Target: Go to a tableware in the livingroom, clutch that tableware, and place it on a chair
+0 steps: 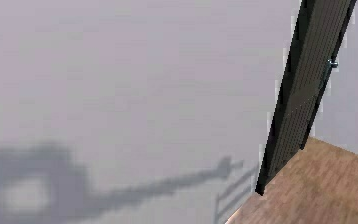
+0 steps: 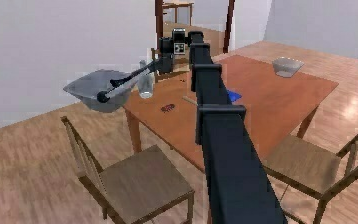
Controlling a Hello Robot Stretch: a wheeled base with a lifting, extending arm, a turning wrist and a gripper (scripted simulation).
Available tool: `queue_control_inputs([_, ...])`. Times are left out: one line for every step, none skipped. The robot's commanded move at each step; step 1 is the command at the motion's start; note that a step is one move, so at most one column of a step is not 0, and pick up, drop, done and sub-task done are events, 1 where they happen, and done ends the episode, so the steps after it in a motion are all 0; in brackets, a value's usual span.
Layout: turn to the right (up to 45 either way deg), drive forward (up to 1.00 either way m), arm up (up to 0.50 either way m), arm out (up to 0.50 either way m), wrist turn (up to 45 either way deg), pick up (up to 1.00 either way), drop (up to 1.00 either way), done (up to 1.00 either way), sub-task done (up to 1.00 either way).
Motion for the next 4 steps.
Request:
queue_control_inputs([0.0,0.0,0.0,0.0,-45.0,0.0,0.0,0.0,0.0])
queue_control_inputs([0.0,0.0,0.0,-0.48,0.0,0.0,0.0,0.0,0.0])
queue_control_inputs([45.0,0.0,0.0,0.0,0.0,0.0,0.0,0.0,0.0])
queue_control_inputs([0.0,0.2,0.0,0.0,0.0,0.0,0.0,0.0,0.0])
